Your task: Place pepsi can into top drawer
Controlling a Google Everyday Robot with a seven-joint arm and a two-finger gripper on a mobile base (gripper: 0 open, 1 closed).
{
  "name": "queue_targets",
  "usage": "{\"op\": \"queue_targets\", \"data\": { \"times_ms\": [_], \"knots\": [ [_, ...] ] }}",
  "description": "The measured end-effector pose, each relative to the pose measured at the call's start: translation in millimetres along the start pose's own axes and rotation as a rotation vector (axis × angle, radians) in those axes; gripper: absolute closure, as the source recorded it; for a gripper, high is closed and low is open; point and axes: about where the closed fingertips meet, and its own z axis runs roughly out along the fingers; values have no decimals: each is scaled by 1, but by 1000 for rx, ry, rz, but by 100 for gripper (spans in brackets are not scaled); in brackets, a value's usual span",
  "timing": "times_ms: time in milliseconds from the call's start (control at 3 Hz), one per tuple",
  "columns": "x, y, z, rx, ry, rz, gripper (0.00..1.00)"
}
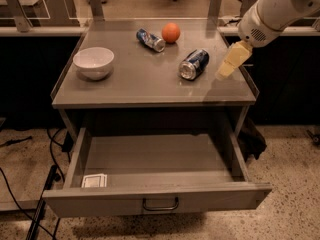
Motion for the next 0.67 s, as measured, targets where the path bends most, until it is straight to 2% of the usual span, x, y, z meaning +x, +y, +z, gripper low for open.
{"op": "queue_targets", "data": {
  "times_ms": [667],
  "knots": [
    [4, -3, 6, 7, 0, 12, 0]
  ]
}}
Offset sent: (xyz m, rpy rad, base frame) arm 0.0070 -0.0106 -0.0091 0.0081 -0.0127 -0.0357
